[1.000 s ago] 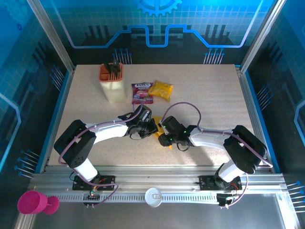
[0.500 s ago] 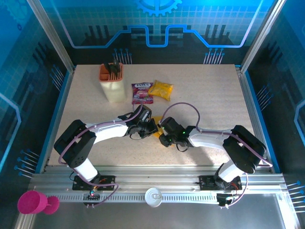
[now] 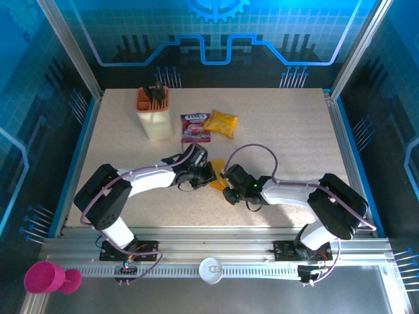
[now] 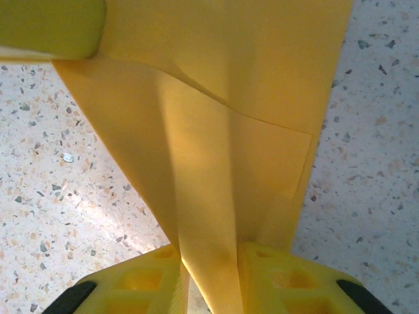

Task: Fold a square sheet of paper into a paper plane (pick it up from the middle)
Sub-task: Fourth fold the wing at the center of the table.

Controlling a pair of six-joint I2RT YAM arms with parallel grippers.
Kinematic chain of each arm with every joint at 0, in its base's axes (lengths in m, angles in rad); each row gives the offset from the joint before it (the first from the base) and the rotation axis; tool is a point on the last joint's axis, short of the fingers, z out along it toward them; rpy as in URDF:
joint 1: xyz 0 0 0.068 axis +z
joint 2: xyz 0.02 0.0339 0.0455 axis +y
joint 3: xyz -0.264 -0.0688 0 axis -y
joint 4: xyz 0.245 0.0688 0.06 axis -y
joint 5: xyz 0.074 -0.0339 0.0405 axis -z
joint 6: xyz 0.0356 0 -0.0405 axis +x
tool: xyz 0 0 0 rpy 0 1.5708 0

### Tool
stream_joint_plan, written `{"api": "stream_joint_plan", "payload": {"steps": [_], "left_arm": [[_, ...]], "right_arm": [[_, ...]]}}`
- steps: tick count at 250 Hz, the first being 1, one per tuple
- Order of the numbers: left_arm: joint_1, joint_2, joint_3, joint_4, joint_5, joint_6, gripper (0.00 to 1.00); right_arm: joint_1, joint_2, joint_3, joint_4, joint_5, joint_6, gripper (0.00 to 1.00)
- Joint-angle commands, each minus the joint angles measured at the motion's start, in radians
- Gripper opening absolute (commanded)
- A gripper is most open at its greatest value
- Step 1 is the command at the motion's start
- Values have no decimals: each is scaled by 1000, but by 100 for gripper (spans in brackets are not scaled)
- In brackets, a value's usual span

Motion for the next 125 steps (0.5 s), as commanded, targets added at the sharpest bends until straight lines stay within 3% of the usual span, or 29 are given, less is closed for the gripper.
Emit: {"api": "stream_joint_plan", "payload": {"steps": [1,125], "left_arm": [[13,-22,-5,-22,-3,7,0],[17,-25,-7,-29,-5,13,0]], "right_arm": [[11,-27,-25,-26,34,15,26],[11,-42,-45,-28,31,18,23]]}}
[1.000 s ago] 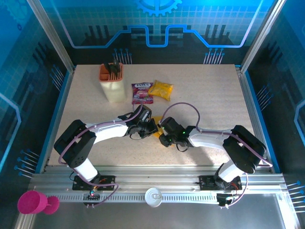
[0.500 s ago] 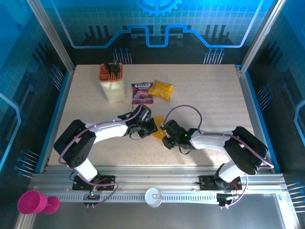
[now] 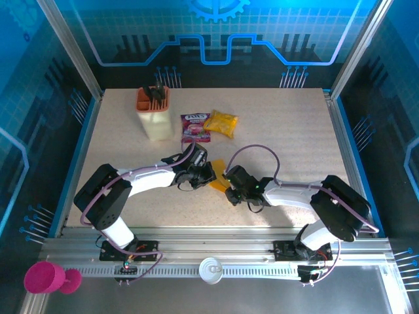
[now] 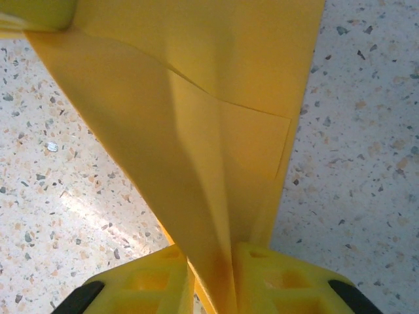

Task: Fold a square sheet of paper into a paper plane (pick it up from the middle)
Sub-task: Fourth fold the wing at the center of the table.

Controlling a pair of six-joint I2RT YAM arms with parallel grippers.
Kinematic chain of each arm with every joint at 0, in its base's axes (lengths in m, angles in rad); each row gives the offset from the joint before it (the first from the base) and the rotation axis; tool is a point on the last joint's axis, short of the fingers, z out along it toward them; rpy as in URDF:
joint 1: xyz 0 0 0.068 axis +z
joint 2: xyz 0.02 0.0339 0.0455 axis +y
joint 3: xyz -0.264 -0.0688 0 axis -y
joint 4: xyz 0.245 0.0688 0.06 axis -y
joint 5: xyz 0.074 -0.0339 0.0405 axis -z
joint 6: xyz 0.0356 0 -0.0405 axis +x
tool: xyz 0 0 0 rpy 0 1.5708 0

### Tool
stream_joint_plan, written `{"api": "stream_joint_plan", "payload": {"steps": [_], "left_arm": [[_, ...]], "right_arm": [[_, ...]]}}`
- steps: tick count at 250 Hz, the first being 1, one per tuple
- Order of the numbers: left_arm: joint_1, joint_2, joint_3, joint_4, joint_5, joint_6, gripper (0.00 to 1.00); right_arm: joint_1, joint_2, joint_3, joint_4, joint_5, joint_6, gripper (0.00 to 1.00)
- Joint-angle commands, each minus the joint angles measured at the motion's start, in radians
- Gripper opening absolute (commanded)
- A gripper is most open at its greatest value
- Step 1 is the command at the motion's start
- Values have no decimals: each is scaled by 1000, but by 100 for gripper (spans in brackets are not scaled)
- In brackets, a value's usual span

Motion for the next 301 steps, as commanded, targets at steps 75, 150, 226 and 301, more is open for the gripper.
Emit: {"api": "stream_joint_plan", "payload": {"steps": [75,150,226,301], "left_arm": [[15,-20,-14,-24,-1,12,0],[14,-18,-15,-20,0,9,0],[14,-17,-14,-15,5,8,0],[14,-19,10,-21,8,20,0]], "right_arm": [[18,-59,-6,-51,4,27,30],[19,-29,4,-47,0,25,23],[25,-4,-16,-22,-13,40,9],[25,24,-50,9,-36,81,0]]}}
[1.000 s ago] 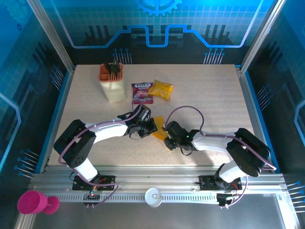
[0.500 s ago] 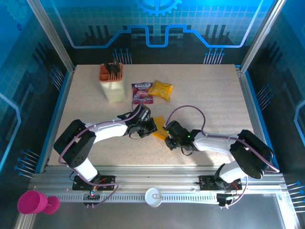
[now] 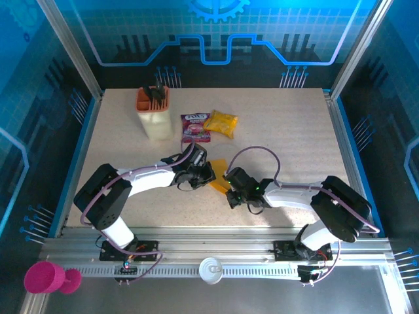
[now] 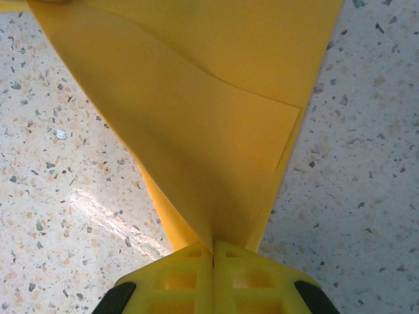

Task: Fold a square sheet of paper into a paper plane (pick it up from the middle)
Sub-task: Fourth fold the wing at the center of the table.

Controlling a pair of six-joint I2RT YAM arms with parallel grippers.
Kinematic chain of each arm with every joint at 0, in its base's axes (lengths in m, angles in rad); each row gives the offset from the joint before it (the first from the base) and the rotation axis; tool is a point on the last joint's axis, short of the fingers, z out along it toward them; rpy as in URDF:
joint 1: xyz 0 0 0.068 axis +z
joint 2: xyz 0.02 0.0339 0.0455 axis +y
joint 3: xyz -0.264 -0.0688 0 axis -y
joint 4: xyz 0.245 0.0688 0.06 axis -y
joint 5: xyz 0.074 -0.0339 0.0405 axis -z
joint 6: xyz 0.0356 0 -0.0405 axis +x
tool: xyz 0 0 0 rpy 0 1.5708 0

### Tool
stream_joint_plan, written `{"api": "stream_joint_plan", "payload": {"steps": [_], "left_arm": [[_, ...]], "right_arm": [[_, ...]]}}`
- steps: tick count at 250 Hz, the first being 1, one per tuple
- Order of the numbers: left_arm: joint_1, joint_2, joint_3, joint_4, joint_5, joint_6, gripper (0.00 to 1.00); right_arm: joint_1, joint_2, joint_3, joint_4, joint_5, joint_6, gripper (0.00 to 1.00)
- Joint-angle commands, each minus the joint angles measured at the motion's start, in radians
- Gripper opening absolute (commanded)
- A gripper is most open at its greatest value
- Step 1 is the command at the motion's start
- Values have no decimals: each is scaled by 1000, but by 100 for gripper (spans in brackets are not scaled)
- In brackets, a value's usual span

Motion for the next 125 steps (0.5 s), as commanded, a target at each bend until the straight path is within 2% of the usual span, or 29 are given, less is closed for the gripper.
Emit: {"api": "stream_joint_plan", "payload": {"steps": [1,25,80,97,125], "left_arm": [[9,-19,16,-23,8,21,0],[9,-24,41,-49,-3,43,0],[19,-71,80,-119,-64,106,39],[24,-89,77,-133,-80,117,47],[24,-107,60,-139,-89,128,49]], "right_arm": [[13,27,-34,-2,-16,35,0],[12,36,-45,5,-28,52,0],[-2,49,-64,5,-66,102,0],[-6,47,-72,4,-72,113,0],[-22,47,-85,6,-97,131,0]]}}
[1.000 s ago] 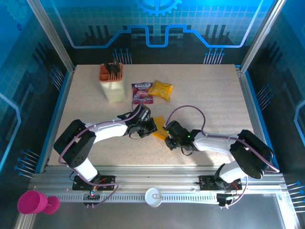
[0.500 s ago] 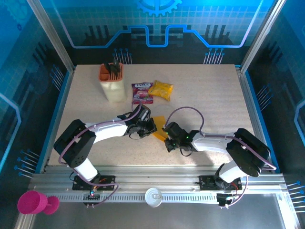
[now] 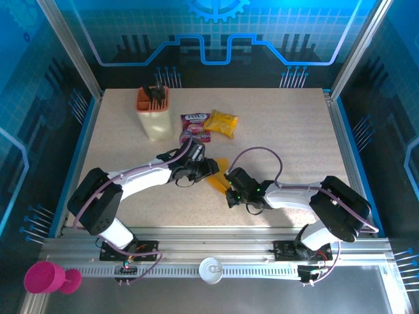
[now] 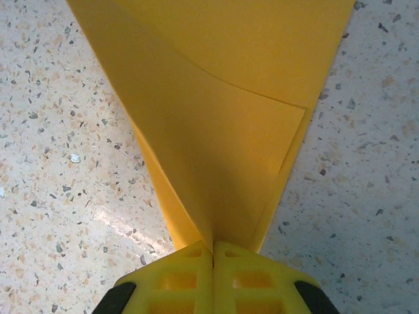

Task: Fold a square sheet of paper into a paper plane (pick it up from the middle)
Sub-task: Fourth fold the wing at the center of the table.

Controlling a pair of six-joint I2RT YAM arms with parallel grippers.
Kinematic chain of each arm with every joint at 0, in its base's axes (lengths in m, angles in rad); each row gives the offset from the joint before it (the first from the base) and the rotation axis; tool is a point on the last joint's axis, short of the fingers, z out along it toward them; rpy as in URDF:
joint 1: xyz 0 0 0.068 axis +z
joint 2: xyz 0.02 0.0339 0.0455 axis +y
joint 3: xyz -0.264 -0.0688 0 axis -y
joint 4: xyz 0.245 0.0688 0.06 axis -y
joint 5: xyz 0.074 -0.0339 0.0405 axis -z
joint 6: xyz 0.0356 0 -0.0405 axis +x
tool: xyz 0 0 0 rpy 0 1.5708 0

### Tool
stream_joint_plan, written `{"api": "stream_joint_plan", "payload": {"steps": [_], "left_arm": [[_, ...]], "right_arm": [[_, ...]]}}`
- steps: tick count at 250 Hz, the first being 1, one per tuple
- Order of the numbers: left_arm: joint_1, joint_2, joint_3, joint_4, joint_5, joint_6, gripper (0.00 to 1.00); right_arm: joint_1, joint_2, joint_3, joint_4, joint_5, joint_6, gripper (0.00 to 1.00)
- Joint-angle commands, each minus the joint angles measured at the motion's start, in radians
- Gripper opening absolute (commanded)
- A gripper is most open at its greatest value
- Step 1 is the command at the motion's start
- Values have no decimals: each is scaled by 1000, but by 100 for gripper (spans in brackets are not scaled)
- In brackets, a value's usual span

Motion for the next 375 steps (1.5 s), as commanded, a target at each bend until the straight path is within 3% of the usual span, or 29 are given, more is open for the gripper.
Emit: {"api": "stream_joint_plan", "payload": {"steps": [1,64,115,194,375], "left_arm": [[10,-37,5,-53,-35,41,49],[4,-66,-77,-2,-25,39,46],[-21,-57,-109,40,-31,56,0],[-63,28,-80,100,2,124,0],[-63,174,24,163,57,169,0]], "right_arm": [[-15,42,-54,-77,-68,43,0],[-60,55,-100,-17,-167,85,0],[-89,70,-141,39,-226,120,0],[-142,94,-199,125,-313,166,0],[-163,155,-252,216,-331,196,0]]}}
